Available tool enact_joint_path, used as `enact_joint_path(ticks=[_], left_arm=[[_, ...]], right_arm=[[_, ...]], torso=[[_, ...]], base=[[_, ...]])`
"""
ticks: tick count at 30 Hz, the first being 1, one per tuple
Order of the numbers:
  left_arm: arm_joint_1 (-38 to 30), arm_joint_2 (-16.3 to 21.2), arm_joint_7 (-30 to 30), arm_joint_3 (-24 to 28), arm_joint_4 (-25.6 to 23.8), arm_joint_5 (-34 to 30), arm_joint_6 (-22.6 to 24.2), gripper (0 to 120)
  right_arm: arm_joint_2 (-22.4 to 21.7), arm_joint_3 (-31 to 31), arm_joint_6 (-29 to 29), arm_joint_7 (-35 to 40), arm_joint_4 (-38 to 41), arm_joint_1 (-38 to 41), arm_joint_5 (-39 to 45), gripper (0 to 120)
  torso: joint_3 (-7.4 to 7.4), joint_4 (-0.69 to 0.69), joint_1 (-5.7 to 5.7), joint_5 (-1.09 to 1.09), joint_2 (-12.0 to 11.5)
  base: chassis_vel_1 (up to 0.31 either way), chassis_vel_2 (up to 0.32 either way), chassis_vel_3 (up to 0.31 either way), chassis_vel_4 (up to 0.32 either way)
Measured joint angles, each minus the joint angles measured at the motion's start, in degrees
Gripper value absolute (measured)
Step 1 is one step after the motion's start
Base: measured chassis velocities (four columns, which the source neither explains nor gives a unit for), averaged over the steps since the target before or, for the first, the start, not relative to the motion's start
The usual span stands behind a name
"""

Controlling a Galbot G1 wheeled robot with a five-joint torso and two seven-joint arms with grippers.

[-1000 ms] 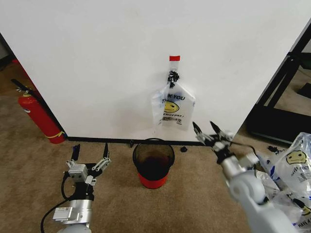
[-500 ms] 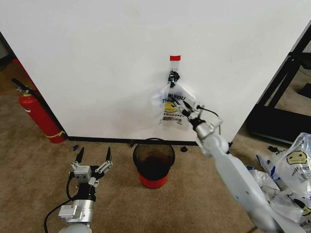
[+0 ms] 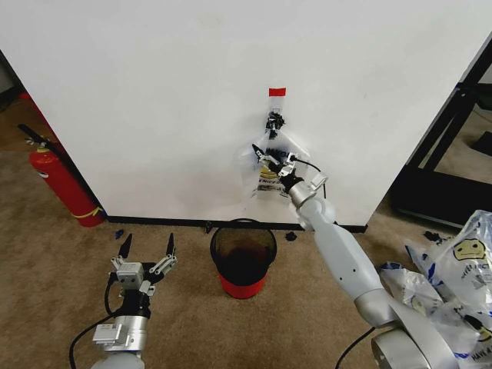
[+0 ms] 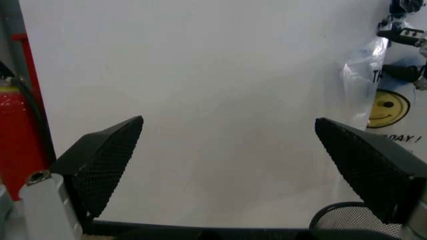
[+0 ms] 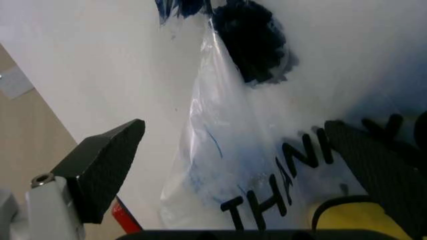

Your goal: Pick up the garbage bag from the wall and place it over the trash bin.

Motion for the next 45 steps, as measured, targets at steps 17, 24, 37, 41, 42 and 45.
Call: enact_joint_path(ticks=[17, 24, 37, 41, 42, 45], left_arm=[[0.27, -0.65, -0.01, 0.07, -0.35, 0.06, -0.11, 100], [0.37, -0.75, -0.03, 0.17, -0.36, 0.16, -0.13, 100], [0.58, -0.76, -0.03, 0.15, -0.51, 0.10, -0.21, 100], [0.45, -0.76, -0.04, 0.26, -0.25, 0.09, -0.29, 100], [0.42, -0.75, -0.04, 0.29, -0.25, 0.09, -0.29, 100], [0.36, -0.72, -0.03, 0.32, -0.25, 0.09, -0.30, 100]], right_arm=[[-0.97, -0.16, -0.59, -2.42, 3.27, -0.63, 1.36, 100], [-1.01, 0.27, -0.57, -1.72, 3.72, -0.90, 1.36, 100], [-3.06, 0.70, -0.34, -1.43, 5.72, -1.43, 1.72, 100], [-3.11, 0.52, -0.34, -1.43, 5.31, -0.68, 1.70, 100], [-3.06, 0.46, -0.34, -1.43, 5.09, -0.39, 1.68, 100], [-2.78, 0.32, -0.34, -1.43, 4.58, 0.38, 1.63, 100]], torso=[[0.00, 0.03, 0.00, 0.02, 0.00], [0.00, 0.04, 0.00, 0.02, 0.00], [0.00, 0.03, 0.00, 0.02, 0.00], [0.00, 0.03, 0.00, 0.02, 0.00], [0.00, 0.03, 0.00, 0.02, 0.00], [0.00, 0.03, 0.00, 0.02, 0.00]], base=[[0.000, 0.000, 0.000, 0.000], [0.000, 0.000, 0.000, 0.000], [0.000, 0.000, 0.000, 0.000], [0.000, 0.000, 0.000, 0.000], [0.000, 0.000, 0.000, 0.000], [0.000, 0.000, 0.000, 0.000]])
